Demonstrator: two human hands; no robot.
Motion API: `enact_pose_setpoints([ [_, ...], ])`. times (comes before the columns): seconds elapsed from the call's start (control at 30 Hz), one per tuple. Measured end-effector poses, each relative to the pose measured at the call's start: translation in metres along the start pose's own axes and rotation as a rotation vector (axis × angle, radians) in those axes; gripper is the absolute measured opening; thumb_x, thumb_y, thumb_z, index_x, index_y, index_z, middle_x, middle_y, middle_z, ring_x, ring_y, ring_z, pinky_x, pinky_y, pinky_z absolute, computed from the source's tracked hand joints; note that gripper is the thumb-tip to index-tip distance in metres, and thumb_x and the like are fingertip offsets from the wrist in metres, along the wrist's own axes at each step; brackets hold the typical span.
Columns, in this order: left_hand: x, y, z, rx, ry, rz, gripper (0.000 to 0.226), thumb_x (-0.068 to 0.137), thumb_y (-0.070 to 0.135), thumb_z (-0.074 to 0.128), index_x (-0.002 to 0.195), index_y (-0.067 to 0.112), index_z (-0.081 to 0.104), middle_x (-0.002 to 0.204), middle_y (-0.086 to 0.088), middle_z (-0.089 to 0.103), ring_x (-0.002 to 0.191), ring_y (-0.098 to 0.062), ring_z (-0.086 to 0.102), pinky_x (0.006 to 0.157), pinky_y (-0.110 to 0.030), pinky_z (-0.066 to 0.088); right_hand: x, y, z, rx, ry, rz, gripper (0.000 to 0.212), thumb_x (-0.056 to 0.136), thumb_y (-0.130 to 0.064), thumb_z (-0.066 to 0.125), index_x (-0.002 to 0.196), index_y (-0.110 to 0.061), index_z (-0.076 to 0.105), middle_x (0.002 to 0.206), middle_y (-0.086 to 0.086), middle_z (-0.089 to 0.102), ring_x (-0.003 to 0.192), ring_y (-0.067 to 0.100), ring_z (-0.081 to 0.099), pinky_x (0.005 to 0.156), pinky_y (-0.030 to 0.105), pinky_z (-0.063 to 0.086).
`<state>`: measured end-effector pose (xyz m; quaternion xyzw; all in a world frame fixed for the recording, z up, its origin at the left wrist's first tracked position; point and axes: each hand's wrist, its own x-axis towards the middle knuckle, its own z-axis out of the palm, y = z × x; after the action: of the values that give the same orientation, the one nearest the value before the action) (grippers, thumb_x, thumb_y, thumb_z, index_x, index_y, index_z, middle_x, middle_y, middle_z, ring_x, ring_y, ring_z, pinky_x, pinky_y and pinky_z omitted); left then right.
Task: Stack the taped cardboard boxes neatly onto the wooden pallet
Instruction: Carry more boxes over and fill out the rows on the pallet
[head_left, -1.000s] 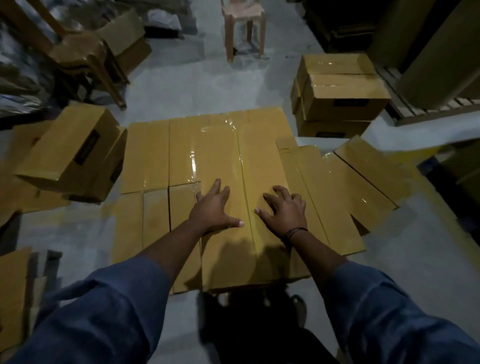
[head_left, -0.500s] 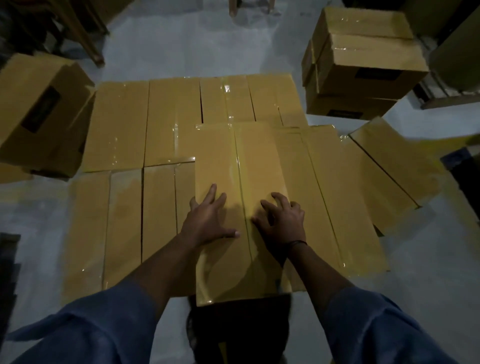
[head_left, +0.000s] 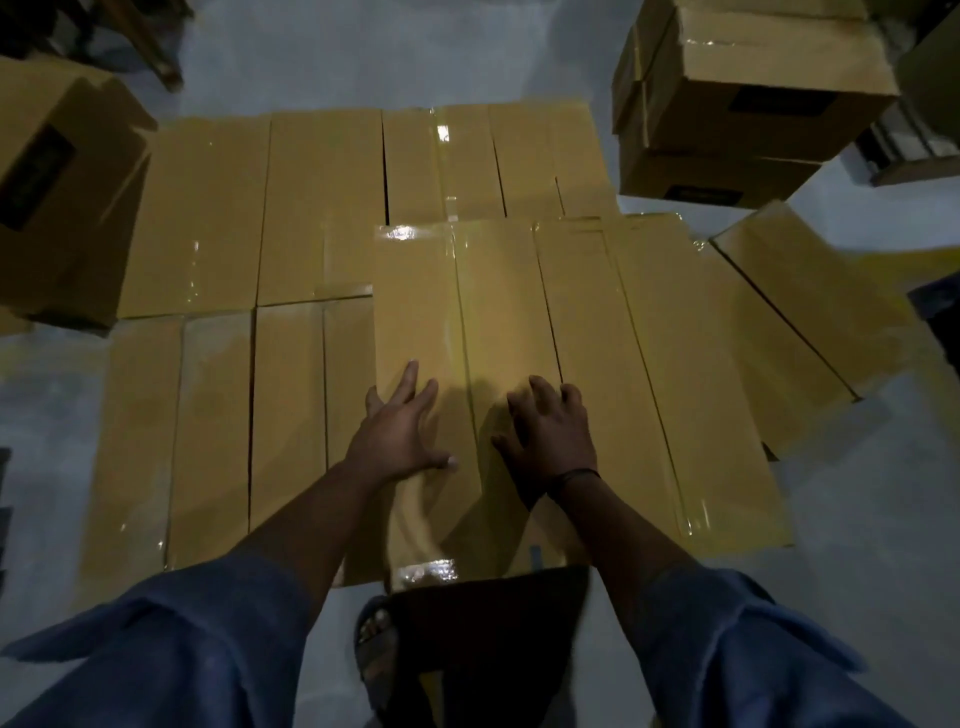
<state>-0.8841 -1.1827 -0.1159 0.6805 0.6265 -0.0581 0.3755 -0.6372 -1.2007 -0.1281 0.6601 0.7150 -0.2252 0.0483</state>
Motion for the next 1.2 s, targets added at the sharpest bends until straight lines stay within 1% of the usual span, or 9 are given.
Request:
enact_pose_setpoints([
  [0.1, -0.001, 0.002, 0.006, 0.055, 0.019, -0.01, 0.123, 0.073, 0.062, 0.084, 0.166, 0.034, 0.008, 0.169, 0.012, -0.023, 0.152, -0.054, -0.01, 0.121, -0.063, 0.018, 0.0, 0.002, 0.005, -0.012, 0.005, 0.002, 0.064, 0.092, -0.065, 0.05, 0.149, -0.039, 0.035, 0.165, -0.001, 0.018, 0.146, 0.04, 0.011, 0.114, 0.052, 0.027],
  [0.3, -0.021, 0.008, 0.021, 0.03, -0.006, -0.07, 0.12, 0.077, 0.058, 0.083, 0.165, 0.038, 0.005, 0.169, 0.01, -0.027, 0.152, -0.053, -0.014, 0.119, -0.066, 0.021, -0.017, 0.013, 0.006, 0.013, -0.03, -0.051, 0.064, 0.096, -0.059, 0.05, 0.153, -0.038, 0.03, 0.168, -0.001, 0.009, 0.152, 0.035, 0.004, 0.118, 0.054, 0.023],
  [0.5, -0.075, 0.007, 0.07, 0.013, 0.053, -0.089, 0.113, 0.081, 0.06, 0.079, 0.165, 0.036, 0.008, 0.17, 0.005, -0.024, 0.152, -0.055, -0.009, 0.121, -0.063, 0.021, -0.067, 0.038, 0.024, 0.016, 0.028, -0.062, 0.059, 0.098, -0.056, 0.049, 0.152, -0.035, 0.036, 0.168, 0.005, 0.013, 0.153, 0.031, 0.009, 0.119, 0.052, 0.022],
  [0.7, -0.116, 0.013, 0.108, -0.017, 0.15, -0.116, 0.106, 0.084, 0.062, 0.075, 0.165, 0.035, 0.012, 0.171, 0.004, -0.02, 0.151, -0.054, 0.007, 0.115, -0.06, 0.033, -0.119, 0.052, 0.043, 0.039, 0.073, -0.071, 0.062, 0.093, -0.044, 0.066, 0.148, -0.02, 0.048, 0.162, 0.022, 0.027, 0.15, 0.038, 0.024, 0.114, 0.051, 0.035],
  [0.8, -0.137, 0.013, 0.121, -0.066, 0.167, -0.134, 0.109, 0.081, 0.058, 0.081, 0.165, 0.033, 0.016, 0.171, 0.003, -0.021, 0.148, -0.052, 0.019, 0.11, -0.056, 0.042, -0.155, 0.056, 0.058, 0.099, 0.041, -0.01, 0.065, 0.091, -0.04, 0.07, 0.15, -0.022, 0.047, 0.163, 0.023, 0.024, 0.152, 0.039, 0.021, 0.117, 0.052, 0.033],
  [0.93, -0.152, 0.012, 0.125, -0.092, 0.159, -0.132, 0.111, 0.079, 0.051, 0.085, 0.165, 0.032, 0.017, 0.171, 0.0, -0.02, 0.146, -0.053, 0.024, 0.113, -0.055, 0.039, -0.176, 0.059, 0.061, 0.073, -0.048, 0.012, 0.072, 0.093, -0.042, 0.067, 0.156, -0.028, 0.034, 0.169, 0.013, 0.008, 0.156, 0.032, 0.007, 0.125, 0.044, 0.02],
  [1.03, -0.152, 0.015, 0.127, -0.065, 0.134, -0.127, 0.112, 0.079, 0.043, 0.087, 0.164, 0.034, 0.014, 0.171, 0.002, -0.022, 0.146, -0.054, 0.024, 0.112, -0.055, 0.04, -0.174, 0.065, 0.057, 0.028, -0.053, -0.013, 0.07, 0.095, -0.035, 0.067, 0.157, -0.026, 0.035, 0.168, 0.014, 0.011, 0.155, 0.032, 0.01, 0.124, 0.044, 0.023],
  [1.13, -0.154, 0.012, 0.13, -0.034, 0.118, -0.113, 0.113, 0.08, 0.037, 0.088, 0.164, 0.035, 0.011, 0.17, 0.006, -0.023, 0.146, -0.052, 0.023, 0.112, -0.054, 0.04, -0.174, 0.067, 0.059, -0.001, -0.034, -0.076, 0.067, 0.096, -0.029, 0.067, 0.155, -0.019, 0.039, 0.166, 0.019, 0.019, 0.153, 0.036, 0.017, 0.12, 0.047, 0.031],
  [1.2, -0.155, 0.01, 0.13, -0.018, 0.113, -0.099, 0.113, 0.081, 0.033, 0.088, 0.164, 0.035, 0.012, 0.171, 0.006, -0.022, 0.147, -0.051, 0.023, 0.113, -0.054, 0.039, -0.178, 0.065, 0.065, -0.007, -0.029, -0.09, 0.066, 0.095, -0.026, 0.067, 0.155, -0.016, 0.039, 0.165, 0.021, 0.02, 0.153, 0.037, 0.017, 0.119, 0.048, 0.032],
])
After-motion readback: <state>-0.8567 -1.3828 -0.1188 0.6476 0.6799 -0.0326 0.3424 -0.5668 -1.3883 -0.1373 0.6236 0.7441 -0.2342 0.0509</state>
